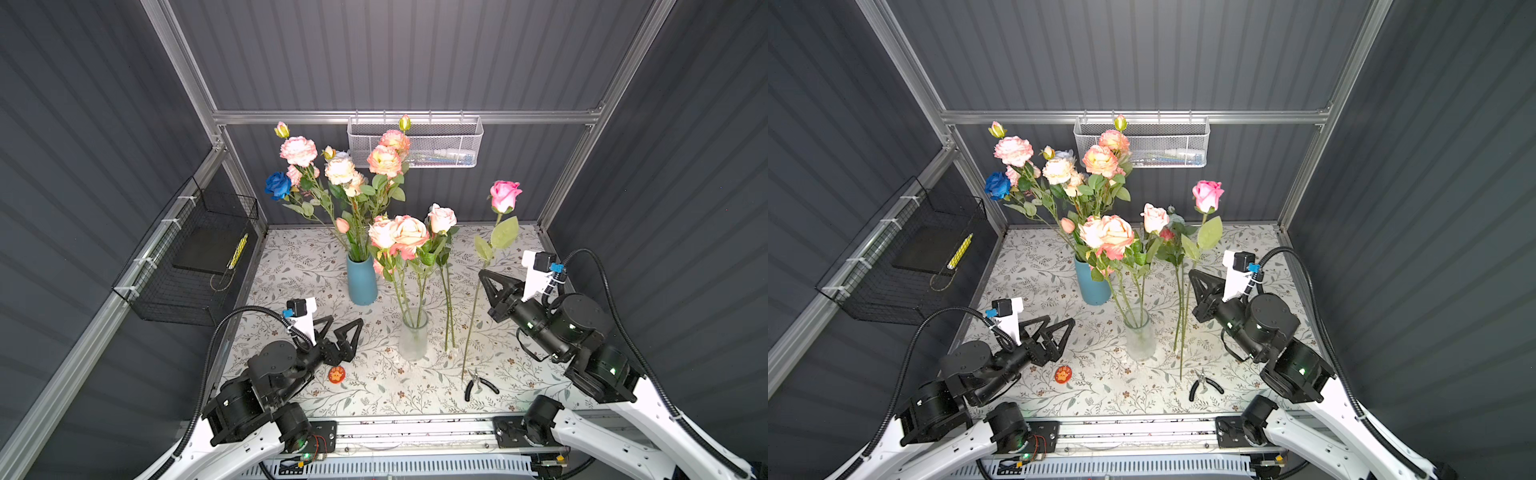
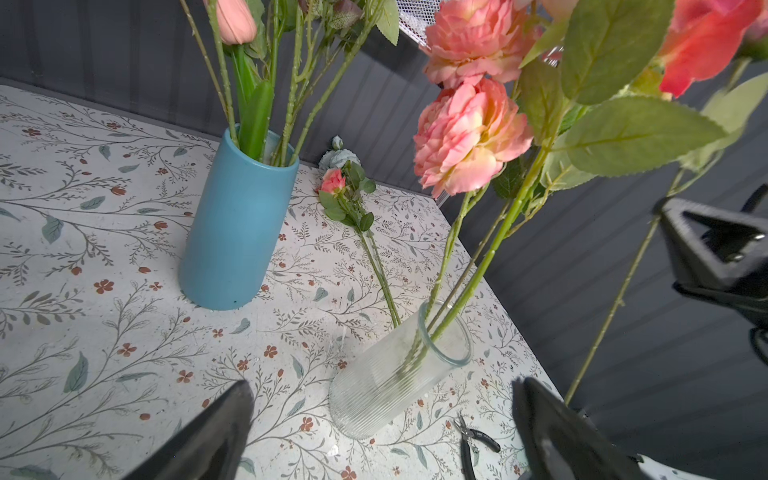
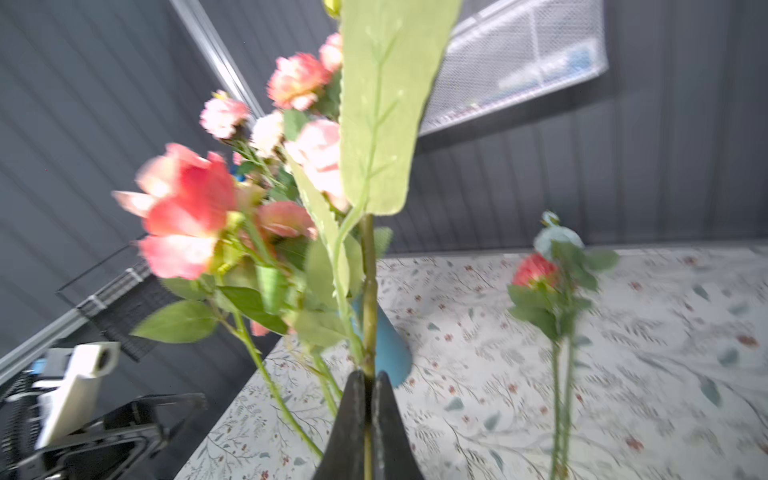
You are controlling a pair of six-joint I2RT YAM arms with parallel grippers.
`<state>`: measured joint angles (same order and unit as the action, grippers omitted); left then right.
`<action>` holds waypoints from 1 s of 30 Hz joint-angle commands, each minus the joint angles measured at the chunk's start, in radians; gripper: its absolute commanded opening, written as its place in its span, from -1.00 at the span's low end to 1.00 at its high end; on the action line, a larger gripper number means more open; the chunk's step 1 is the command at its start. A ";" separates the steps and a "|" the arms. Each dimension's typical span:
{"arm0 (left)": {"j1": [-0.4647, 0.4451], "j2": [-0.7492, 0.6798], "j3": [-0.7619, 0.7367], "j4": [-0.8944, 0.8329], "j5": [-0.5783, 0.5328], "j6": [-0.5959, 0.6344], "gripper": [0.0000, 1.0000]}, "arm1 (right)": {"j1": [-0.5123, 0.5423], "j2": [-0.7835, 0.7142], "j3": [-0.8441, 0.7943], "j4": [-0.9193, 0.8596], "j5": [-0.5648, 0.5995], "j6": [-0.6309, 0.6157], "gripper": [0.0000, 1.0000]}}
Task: Arrange the flowers into the vase
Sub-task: 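Lift the pink rose high with the right gripper, then carry the pink rose over the glass vase and lower its stem in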
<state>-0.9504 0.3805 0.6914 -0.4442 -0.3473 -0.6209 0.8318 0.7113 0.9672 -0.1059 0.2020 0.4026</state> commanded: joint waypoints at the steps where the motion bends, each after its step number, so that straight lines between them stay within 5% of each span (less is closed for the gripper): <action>1: -0.005 0.003 0.025 -0.011 -0.005 0.016 0.99 | 0.089 0.056 0.058 0.199 0.044 -0.140 -1.00; 10: -0.004 0.012 0.026 -0.018 -0.009 0.016 0.99 | 0.208 0.190 0.091 0.582 0.078 -0.357 -1.00; 30: -0.006 0.022 0.023 -0.010 -0.010 0.018 0.99 | 0.211 0.315 -0.016 0.662 0.133 -0.340 -1.00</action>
<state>-0.9504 0.4103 0.6910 -0.4492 -0.3477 -0.6209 1.0370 1.0336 0.9920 0.5289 0.2996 0.0357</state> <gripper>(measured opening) 0.997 0.052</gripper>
